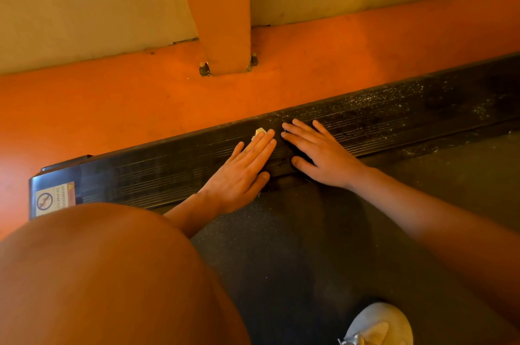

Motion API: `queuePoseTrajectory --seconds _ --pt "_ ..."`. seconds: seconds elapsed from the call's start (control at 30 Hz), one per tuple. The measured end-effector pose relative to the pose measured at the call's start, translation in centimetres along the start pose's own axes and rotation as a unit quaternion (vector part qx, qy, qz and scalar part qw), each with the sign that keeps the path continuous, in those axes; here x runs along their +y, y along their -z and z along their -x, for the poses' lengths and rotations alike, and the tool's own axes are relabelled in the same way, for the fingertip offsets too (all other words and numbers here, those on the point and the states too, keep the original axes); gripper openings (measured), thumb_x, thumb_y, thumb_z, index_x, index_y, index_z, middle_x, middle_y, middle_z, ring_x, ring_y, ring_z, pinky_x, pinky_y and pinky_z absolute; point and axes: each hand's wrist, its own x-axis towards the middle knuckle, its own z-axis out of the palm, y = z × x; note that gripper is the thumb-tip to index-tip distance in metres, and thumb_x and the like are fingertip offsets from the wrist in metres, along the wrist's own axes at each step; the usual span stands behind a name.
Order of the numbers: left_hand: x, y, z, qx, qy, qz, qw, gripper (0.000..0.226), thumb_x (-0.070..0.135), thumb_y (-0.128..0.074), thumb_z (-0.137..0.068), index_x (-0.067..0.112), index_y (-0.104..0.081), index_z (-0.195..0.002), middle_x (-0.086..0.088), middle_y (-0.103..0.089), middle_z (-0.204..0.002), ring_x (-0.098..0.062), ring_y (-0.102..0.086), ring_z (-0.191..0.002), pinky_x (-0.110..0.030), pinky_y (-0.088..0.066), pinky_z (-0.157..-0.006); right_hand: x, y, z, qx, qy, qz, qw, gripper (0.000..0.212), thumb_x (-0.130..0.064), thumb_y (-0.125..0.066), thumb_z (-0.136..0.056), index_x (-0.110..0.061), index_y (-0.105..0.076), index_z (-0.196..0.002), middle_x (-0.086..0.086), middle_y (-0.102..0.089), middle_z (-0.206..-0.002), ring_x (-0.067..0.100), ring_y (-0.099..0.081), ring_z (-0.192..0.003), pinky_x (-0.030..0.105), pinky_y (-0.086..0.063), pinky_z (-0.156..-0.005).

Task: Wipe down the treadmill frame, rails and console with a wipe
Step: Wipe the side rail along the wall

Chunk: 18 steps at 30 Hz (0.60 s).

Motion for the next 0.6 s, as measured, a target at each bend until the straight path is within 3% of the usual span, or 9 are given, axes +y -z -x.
queuePoseTrajectory --seconds 0.3,0.47,0.6 --pt "-0.3 -0.1 0.6 0.023 0.076 -0.020 0.997 0.065 0.043 -0.028 -0.109 0.023 0.005 -0.162 0.006 0.016 -0.169 -0.008 0.019 -0.153 -0.046 0.003 -0.126 0.0 0.0 0.0 -0.008 -0.002 0.007 1.000 0.061 -0.038 -0.046 -0.108 -0.023 -0.023 -0.163 -0.009 -0.008 -0.170 0.006 0.006 -0.156 0.037 0.010 -0.126" --pt "-0.4 -0.6 1.2 0.041 0.122 -0.029 0.991 0.072 0.054 -0.019 -0.104 0.015 -0.005 -0.163 0.001 0.015 -0.169 -0.013 0.017 -0.154 -0.036 0.006 -0.123 0.1 -0.1 0.0 -0.010 -0.001 0.005 1.000 0.060 -0.039 -0.044 -0.108 -0.025 -0.023 -0.163 -0.009 -0.008 -0.171 0.005 0.006 -0.156 0.037 0.010 -0.126" --pt "-0.8 -0.5 1.3 0.033 0.135 -0.053 0.989 0.077 0.058 -0.015 -0.102 0.011 -0.009 -0.162 -0.003 0.009 -0.169 -0.017 0.009 -0.156 -0.037 0.006 -0.124 0.2 -0.1 0.0 -0.010 0.001 0.003 1.000 0.060 -0.039 -0.044 -0.109 -0.025 -0.023 -0.163 -0.009 -0.008 -0.171 0.005 0.006 -0.156 0.036 0.010 -0.126"
